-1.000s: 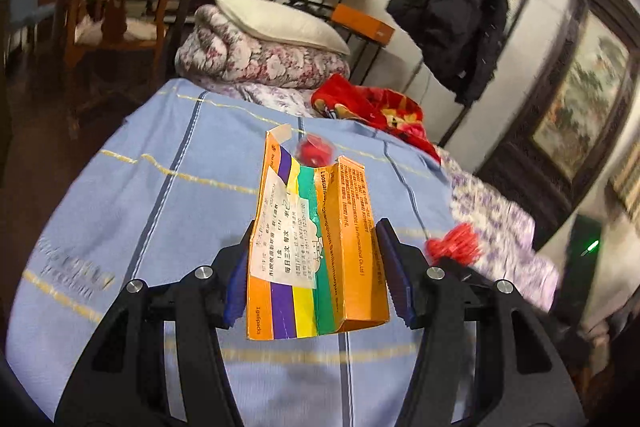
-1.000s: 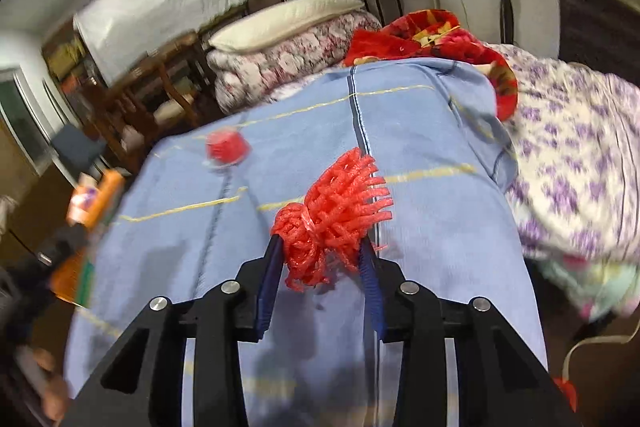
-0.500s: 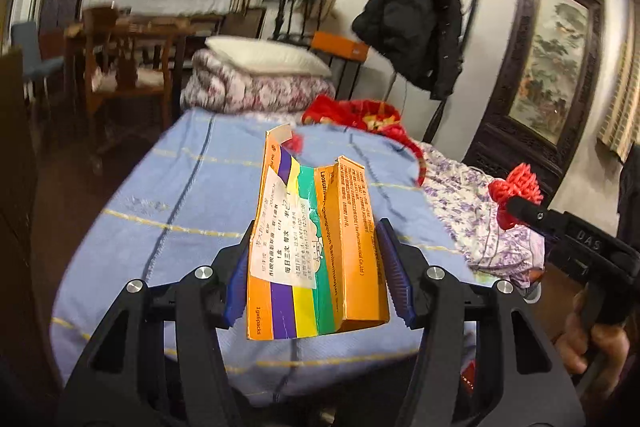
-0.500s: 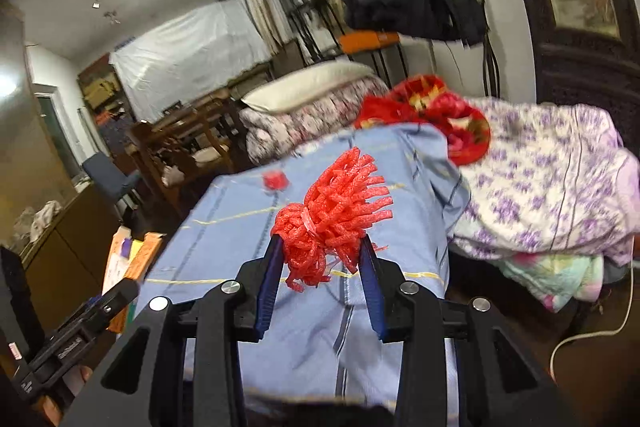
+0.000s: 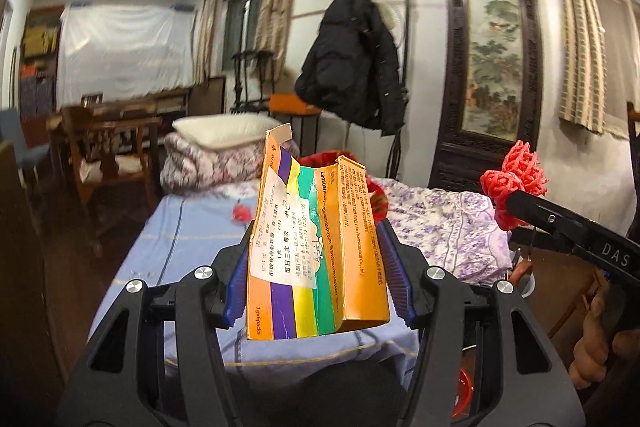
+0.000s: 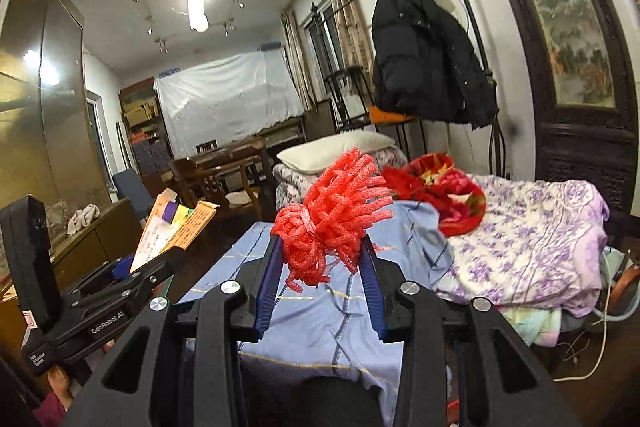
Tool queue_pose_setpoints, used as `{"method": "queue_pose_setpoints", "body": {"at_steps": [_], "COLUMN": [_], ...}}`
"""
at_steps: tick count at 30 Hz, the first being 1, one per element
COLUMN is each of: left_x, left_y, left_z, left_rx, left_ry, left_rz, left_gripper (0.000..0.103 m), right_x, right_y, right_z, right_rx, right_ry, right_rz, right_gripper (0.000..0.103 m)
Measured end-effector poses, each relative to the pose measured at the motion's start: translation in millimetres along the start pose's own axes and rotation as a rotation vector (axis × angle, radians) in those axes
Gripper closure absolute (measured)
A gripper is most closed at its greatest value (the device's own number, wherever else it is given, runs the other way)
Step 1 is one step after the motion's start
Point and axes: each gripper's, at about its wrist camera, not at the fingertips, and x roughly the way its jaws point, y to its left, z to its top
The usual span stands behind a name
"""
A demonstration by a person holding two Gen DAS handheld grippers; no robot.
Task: Collect trash
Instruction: 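Carry the orange box and red pom-pom over to the red basket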
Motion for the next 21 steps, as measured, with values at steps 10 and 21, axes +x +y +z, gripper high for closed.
{"method": "queue_pose_setpoints", "body": {"at_steps": [10, 21], "left_x": [-14, 29], "left_y": [-71, -134], "left_z": [7, -20], "left_rx": [0.129, 0.246], "left_ry": [-0.02, 0.064], "left_rz": [-0.069, -0.15], "left_gripper": [0.046, 0.046], "right_x": [-60, -59], "right_y": [-31, -95], "right_z": [5, -19], "right_rx": [-0.005, 0.097], "right_ry": [-0.066, -0.012], "right_rz": [-0.043, -0.121], "right_gripper": [0.065, 0.064]}}
